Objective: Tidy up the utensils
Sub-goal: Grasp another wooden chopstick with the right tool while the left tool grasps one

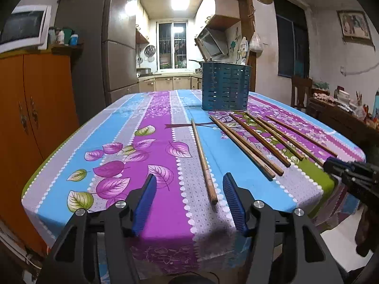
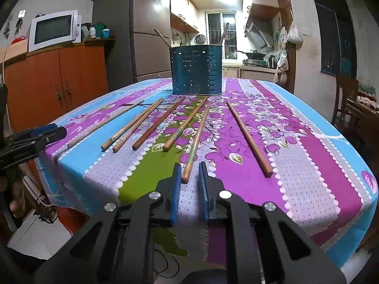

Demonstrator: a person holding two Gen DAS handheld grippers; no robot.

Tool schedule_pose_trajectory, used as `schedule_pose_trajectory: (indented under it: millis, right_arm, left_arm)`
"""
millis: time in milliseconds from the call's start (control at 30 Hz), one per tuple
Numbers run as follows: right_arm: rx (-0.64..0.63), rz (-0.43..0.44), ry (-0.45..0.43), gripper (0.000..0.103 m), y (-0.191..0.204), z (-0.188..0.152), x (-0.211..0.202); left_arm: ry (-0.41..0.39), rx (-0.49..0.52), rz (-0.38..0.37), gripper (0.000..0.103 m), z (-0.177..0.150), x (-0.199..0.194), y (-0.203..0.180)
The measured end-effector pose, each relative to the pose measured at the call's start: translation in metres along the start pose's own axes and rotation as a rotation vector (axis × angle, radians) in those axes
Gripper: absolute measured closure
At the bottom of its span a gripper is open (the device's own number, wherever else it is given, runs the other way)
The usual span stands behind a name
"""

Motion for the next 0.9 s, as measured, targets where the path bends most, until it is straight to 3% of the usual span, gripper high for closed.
schedule_pose_trajectory:
  millis: [133, 467, 733, 900]
  right_arm:
    - [-0.011, 0.0, -0.008, 0.093, 0.004, 0.002, 0.003]
    - [-0.017, -0.029, -0.027, 0.093, 0.006, 0.002, 0.004]
    - [-0.024, -0.034, -0.027, 0.093, 0.006, 0.002, 0.004]
    - [-0.014, -0.032, -0.037, 0.093, 0.005, 0.002, 0.005]
  left_arm:
    - [-0.009, 0.01, -0.006, 0.045, -0.004, 0.001, -0.004]
    - [-0.007, 0.027, 0.0, 0.069, -0.014, 0.008, -0.008]
    - [-0.015, 0.045, -0.017, 0.073, -0.018, 0.014, -0.02]
    - [-0.035, 0.067, -0.024, 0.085, -0.019, 0.017, -0.026]
Point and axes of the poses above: each gripper's, at about its wrist camera, not at the fingertips, and x roughly the way its jaws point, y to its left, z to its top, the point moved 10 cm from there along x, roughly the way its jaws point, and after that the axes turned 9 degrees about -x, right-handed, at the moved point
